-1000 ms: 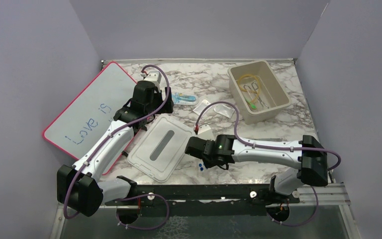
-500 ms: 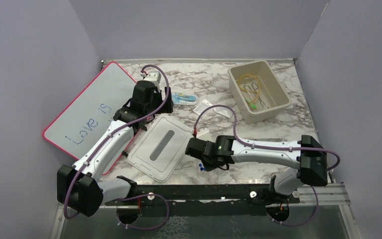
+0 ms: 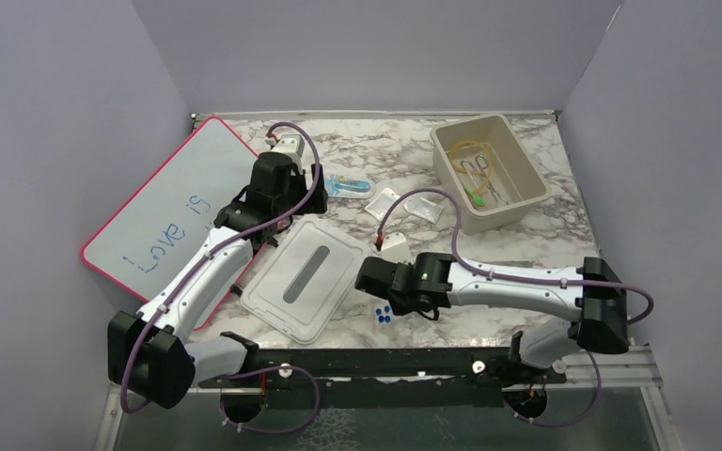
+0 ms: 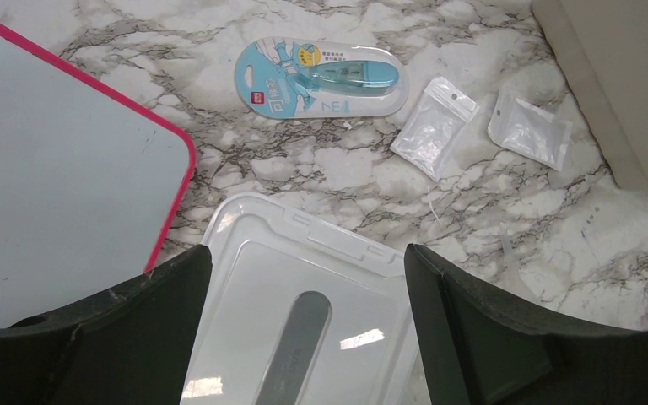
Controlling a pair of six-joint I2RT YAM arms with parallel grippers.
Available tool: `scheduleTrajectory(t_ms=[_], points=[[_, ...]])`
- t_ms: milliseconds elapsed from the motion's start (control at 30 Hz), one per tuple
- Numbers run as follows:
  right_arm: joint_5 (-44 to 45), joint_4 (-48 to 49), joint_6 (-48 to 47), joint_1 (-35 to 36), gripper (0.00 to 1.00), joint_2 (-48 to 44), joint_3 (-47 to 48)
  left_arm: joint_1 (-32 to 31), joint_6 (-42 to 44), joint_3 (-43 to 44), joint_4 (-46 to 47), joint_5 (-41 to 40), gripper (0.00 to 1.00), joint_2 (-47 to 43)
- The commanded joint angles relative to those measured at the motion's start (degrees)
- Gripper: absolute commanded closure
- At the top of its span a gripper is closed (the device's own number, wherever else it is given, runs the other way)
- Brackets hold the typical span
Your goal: Organize the chemistry lab equipment
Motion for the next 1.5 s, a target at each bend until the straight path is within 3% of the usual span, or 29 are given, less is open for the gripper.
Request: scheduleTrajectory(t_ms=[0, 233, 433, 567, 867, 1467], points=[[6.5, -1.8, 3.0, -0.8, 0.79, -3.5, 2.3, 0.4, -0.2, -0.6, 1.4, 1.2, 0.13, -1.0], [6.3, 5.7, -1.0, -10.2, 0.68, -6.2, 0.3, 0.5, -0.4, -0.7, 1.6, 2.2, 0.13, -0.6], [-3.7, 21.9, -8.4, -20.4, 0.49, -7.7, -7.2, 0.5, -0.6, -1.3, 2.5, 6.0, 0.13, -0.3], [-9.7, 29.6, -16.1, -24.6, 0.44, -4.4, -9.3, 0.5, -0.8, -1.4, 3.0, 8.4, 0.13, 0.6], [-11.5, 29.8, -28.2, -27.0, 0.44, 3.0, -6.6, 0.5, -0.4, -1.6, 3.5, 9.7, 0.12, 1.6], [-15.9, 25.9, -30.5, -27.0, 0.44, -8.0, -12.9, 0.5, -0.5, -1.5, 3.4, 9.3, 0.12, 1.8]])
